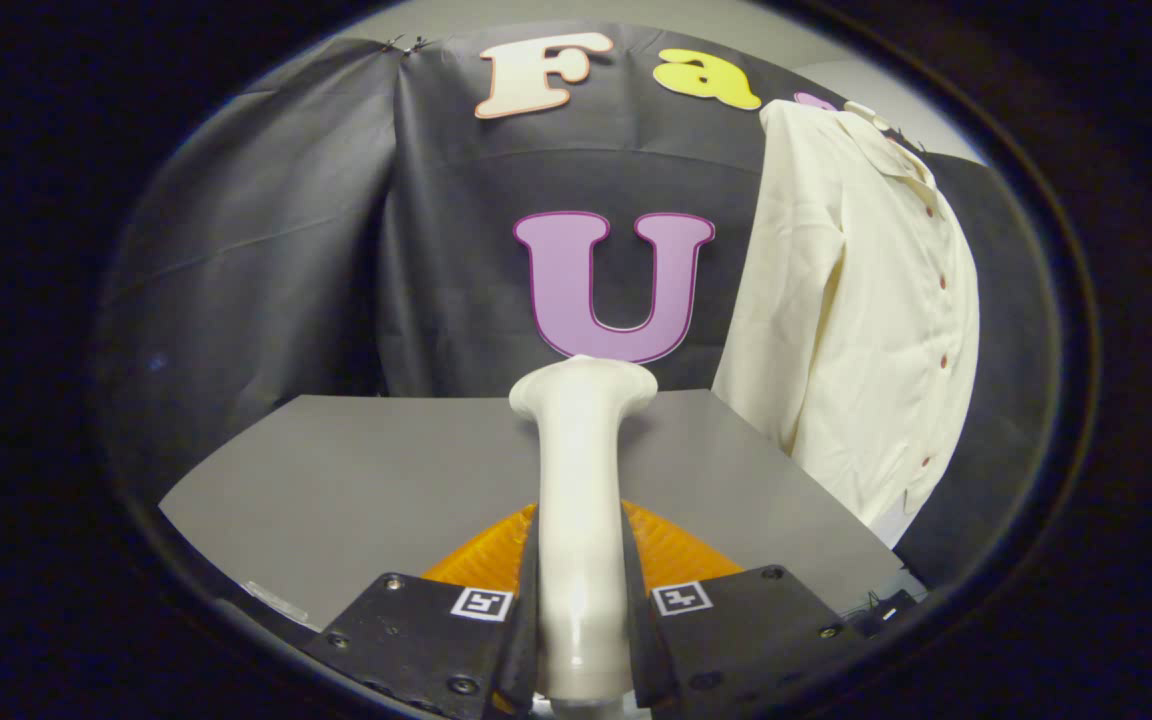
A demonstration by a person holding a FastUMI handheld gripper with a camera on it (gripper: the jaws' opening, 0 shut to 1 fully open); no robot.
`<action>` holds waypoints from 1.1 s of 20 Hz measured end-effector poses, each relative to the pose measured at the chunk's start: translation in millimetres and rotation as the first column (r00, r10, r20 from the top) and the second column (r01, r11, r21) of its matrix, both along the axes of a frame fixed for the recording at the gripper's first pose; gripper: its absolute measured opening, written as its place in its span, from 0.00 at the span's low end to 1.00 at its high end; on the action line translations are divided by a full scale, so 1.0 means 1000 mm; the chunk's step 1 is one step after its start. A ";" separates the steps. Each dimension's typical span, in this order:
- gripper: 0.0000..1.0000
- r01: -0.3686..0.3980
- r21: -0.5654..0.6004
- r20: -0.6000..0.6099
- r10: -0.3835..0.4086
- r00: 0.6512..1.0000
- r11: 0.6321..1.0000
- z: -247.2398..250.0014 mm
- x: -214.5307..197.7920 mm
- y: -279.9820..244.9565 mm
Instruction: Iron the clothes twice with a garment steamer, once on the left side and once on the right side.
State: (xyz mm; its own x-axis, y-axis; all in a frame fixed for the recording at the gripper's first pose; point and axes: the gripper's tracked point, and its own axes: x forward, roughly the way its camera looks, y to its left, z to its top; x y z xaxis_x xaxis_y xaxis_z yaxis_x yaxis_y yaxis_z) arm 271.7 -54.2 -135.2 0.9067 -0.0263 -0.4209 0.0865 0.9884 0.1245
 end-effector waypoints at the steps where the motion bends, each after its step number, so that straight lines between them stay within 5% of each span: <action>1: 0.36 -0.002 0.014 0.008 0.002 1.000 1.000 0.002 -0.004 -0.001; 6: 0.35 0.037 0.101 0.125 -0.050 0.991 0.994 0.038 -0.031 -0.024; 16: 0.35 -0.066 -0.038 0.397 0.076 0.915 0.997 0.131 -0.087 -0.077; 22: 0.34 -0.043 -0.031 0.465 0.053 0.884 0.999 0.152 -0.089 -0.139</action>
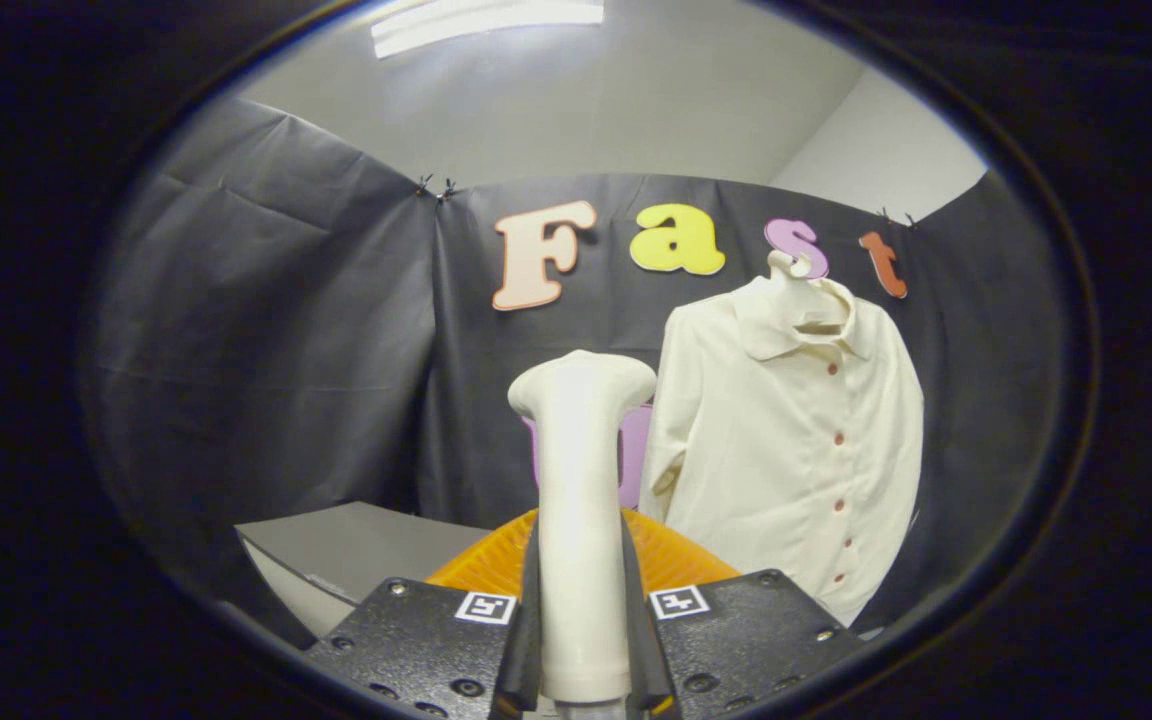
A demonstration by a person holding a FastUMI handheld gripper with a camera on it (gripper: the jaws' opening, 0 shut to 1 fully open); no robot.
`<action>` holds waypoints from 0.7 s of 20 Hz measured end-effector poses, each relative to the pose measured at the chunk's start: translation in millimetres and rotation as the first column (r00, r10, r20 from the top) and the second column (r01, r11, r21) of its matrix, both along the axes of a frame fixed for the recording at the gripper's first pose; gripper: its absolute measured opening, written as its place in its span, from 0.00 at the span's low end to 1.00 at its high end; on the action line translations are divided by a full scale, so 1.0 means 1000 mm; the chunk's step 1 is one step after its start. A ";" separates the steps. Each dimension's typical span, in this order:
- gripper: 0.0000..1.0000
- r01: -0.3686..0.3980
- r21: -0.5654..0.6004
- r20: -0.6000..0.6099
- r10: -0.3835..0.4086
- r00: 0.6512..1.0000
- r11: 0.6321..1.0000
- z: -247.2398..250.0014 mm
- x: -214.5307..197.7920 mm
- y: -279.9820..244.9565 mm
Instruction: Iron the clothes twice with a garment steamer, once on the left side and once on the right side.
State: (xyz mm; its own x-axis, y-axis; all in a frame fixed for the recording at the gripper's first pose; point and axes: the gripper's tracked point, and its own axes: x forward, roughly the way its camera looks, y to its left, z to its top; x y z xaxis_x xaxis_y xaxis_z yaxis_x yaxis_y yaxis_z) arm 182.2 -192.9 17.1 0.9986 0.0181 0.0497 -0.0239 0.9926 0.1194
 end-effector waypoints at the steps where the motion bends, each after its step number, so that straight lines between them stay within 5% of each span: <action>1: 0.34 0.017 0.007 0.010 -0.017 1.000 1.000 0.002 0.001 -0.015; 8: 0.34 0.137 0.103 0.050 -0.143 0.988 0.985 -0.005 0.034 -0.126; 14: 0.34 0.127 0.173 0.072 -0.141 0.987 0.977 -0.028 0.073 -0.168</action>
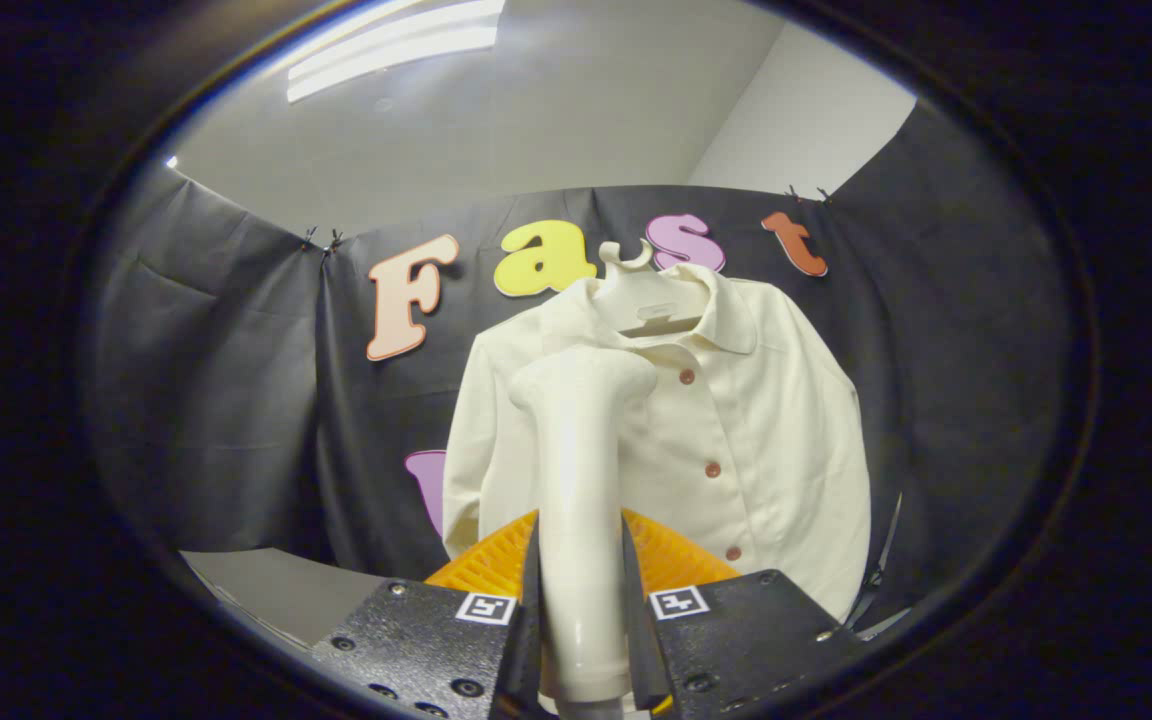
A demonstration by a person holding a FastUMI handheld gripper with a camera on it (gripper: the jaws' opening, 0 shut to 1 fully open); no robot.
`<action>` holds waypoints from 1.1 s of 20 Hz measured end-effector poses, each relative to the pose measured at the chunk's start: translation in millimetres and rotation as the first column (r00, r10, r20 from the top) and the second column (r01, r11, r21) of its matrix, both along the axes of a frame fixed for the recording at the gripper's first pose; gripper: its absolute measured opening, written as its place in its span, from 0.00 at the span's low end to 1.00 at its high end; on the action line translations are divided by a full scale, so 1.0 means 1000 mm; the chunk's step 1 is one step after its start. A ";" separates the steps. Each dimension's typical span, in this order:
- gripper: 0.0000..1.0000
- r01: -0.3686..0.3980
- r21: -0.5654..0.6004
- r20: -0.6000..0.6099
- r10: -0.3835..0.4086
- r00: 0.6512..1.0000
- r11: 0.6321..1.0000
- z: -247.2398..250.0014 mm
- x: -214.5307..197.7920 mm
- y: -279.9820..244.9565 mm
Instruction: Iron the clothes twice with a garment steamer, once on the left side and once on the right side.
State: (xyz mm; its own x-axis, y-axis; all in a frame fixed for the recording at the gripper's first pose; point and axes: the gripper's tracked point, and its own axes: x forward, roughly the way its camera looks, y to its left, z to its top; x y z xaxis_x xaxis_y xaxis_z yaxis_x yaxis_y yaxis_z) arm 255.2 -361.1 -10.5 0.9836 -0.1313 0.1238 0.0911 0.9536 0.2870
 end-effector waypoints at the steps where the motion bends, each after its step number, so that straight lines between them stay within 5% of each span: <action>1: 0.34 -0.011 0.001 -0.005 0.012 1.000 1.000 -0.006 0.006 0.000; 22: 0.34 -0.053 0.122 -0.109 0.066 0.992 0.991 -0.139 -0.016 0.020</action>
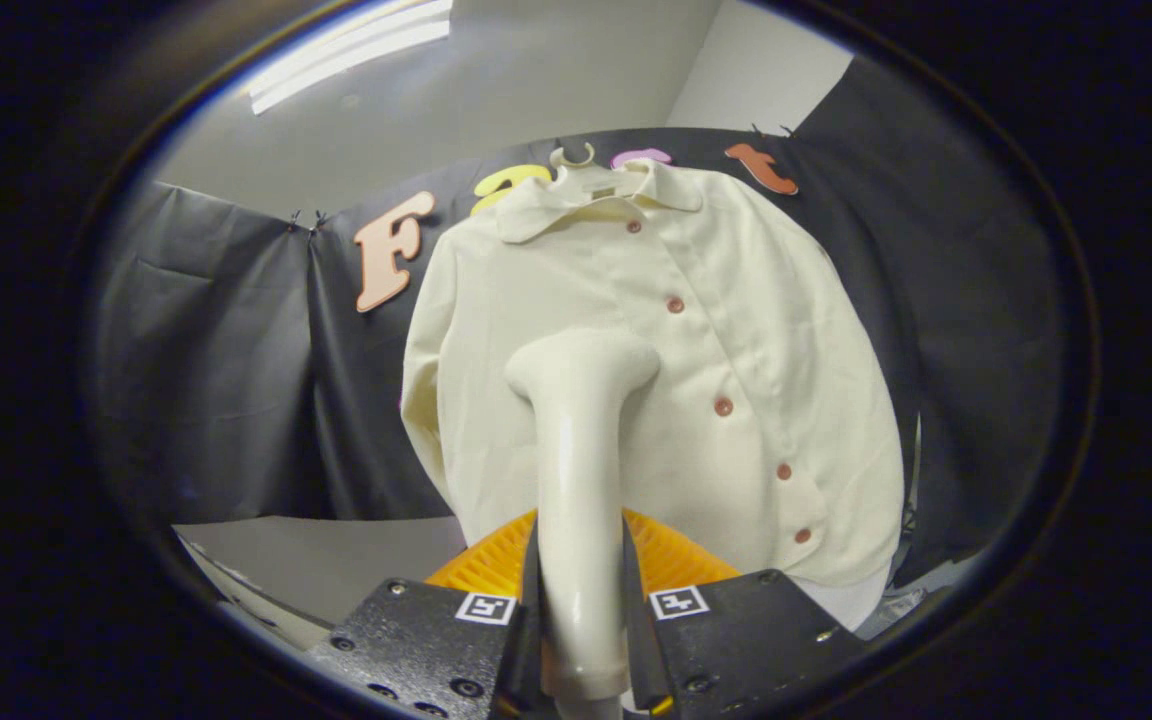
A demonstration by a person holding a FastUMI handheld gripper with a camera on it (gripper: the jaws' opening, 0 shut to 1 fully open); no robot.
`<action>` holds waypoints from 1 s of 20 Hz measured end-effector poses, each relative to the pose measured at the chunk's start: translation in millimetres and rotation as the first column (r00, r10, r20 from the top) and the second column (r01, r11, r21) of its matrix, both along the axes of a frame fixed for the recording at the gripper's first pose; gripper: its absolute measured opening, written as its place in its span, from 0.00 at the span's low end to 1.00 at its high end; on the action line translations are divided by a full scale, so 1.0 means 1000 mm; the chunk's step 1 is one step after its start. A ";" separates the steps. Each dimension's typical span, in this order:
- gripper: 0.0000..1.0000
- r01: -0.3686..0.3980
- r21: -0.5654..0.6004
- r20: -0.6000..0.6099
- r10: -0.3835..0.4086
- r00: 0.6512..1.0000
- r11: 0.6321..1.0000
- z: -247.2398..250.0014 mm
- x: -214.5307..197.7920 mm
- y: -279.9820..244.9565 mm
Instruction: Iron the clothes twice with a garment steamer, once on the left side and once on the right side.
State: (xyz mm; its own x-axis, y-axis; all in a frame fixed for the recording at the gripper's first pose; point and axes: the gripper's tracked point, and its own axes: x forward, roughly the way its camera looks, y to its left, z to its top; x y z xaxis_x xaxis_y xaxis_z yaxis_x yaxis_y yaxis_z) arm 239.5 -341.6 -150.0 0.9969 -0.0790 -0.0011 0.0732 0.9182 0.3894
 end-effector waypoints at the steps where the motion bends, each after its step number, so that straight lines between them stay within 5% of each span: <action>1: 0.34 0.001 0.003 -0.008 -0.001 1.000 1.000 -0.008 -0.003 0.001; 20: 0.35 -0.060 0.020 -0.235 0.063 0.970 0.998 -0.166 -0.069 0.027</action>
State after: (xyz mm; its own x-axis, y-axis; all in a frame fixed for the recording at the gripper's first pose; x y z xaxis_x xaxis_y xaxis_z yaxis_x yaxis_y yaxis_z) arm 170.8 -314.9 -316.2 0.9714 -0.0159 -0.2368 0.1076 0.9187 0.3799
